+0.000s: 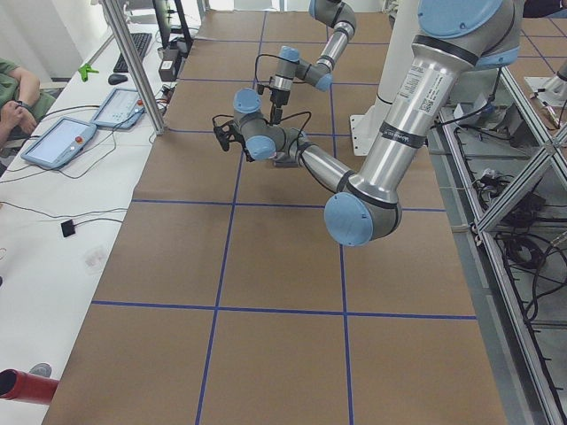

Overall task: Fold towel twice with both arms
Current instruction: 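Move the right gripper down onto the folded towel's top edge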

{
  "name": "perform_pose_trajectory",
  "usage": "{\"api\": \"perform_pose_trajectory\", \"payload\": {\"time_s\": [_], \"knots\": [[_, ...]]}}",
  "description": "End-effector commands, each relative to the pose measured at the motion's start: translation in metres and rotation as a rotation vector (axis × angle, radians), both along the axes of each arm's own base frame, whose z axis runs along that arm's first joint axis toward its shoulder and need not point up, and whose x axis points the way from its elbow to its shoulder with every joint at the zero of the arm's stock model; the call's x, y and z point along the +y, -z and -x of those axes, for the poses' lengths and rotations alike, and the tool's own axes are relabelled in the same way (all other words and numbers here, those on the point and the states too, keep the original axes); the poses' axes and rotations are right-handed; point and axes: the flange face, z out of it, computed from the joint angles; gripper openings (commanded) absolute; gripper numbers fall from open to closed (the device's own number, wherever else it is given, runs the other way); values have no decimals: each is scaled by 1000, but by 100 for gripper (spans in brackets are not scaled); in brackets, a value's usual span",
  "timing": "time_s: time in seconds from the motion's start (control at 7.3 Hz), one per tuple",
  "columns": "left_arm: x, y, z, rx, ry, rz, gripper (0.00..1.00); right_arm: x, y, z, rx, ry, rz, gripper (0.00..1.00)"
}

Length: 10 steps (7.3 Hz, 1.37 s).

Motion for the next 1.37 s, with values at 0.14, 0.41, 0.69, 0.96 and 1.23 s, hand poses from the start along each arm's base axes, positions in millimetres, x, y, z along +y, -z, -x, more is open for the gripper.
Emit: {"api": "perform_pose_trajectory", "payload": {"time_s": [0.14,0.41,0.69,0.96,1.23], "knots": [[-2,-2,3,0,-5,1,100,4,12,27,28,12,-51,71],[-3,-7,5,-5,-1,4,100,2,8,42,60,7,-76,62],[-6,-16,2,-14,-3,12,100,7,5,46,67,15,-75,51],[-8,-22,1,-29,-20,-8,100,10,0,49,78,23,-78,50],[-8,-21,1,-27,-20,-10,100,12,-3,51,85,28,-81,48]]}}
